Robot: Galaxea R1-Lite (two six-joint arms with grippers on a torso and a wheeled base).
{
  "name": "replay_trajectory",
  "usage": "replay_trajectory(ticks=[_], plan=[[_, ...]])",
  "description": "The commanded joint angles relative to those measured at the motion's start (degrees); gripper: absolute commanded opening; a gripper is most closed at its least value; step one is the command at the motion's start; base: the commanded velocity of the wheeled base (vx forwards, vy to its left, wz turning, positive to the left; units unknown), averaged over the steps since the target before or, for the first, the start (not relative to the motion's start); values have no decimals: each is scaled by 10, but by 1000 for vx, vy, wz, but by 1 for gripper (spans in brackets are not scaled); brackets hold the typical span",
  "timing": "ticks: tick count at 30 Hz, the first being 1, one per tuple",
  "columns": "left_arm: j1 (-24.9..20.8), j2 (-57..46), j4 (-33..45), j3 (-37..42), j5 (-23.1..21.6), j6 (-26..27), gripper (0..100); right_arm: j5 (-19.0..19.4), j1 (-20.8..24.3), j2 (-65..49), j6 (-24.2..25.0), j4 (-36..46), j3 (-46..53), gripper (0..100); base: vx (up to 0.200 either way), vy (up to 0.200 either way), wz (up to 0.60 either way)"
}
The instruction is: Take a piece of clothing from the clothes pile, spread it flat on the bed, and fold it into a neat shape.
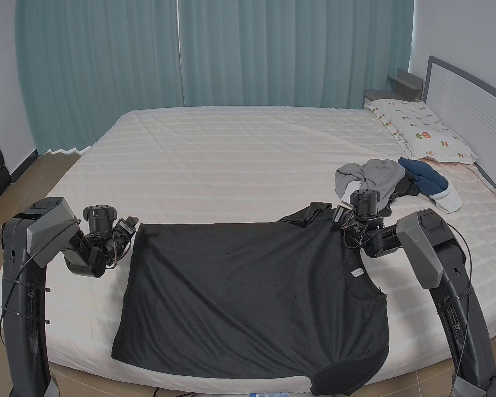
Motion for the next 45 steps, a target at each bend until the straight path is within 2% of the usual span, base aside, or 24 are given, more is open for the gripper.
replay_trajectory(ticks=[1,8,12,18,24,28,33,45], plan=[[0,1,1,0,0,0,100,2,0,6,5,-15,-3,100,0,0,0],[0,1,1,0,0,0,100,5,-4,-18,7,-32,-3,100,0,0,0],[0,1,1,0,0,0,100,13,-9,-37,7,-33,44,100,0,0,0],[0,1,1,0,0,0,100,50,-21,-91,14,-41,159,100,0,0,0],[0,1,1,0,0,0,100,124,-48,-155,28,-44,283,100,0,0,0],[0,1,1,0,0,0,100,130,-61,-154,31,-44,303,100,0,0,0],[0,1,2,0,0,0,100,138,-62,-150,64,-45,316,100,0,0,0],[0,1,2,0,0,1,100,139,-49,-133,70,-47,321,100,0,0,0]])
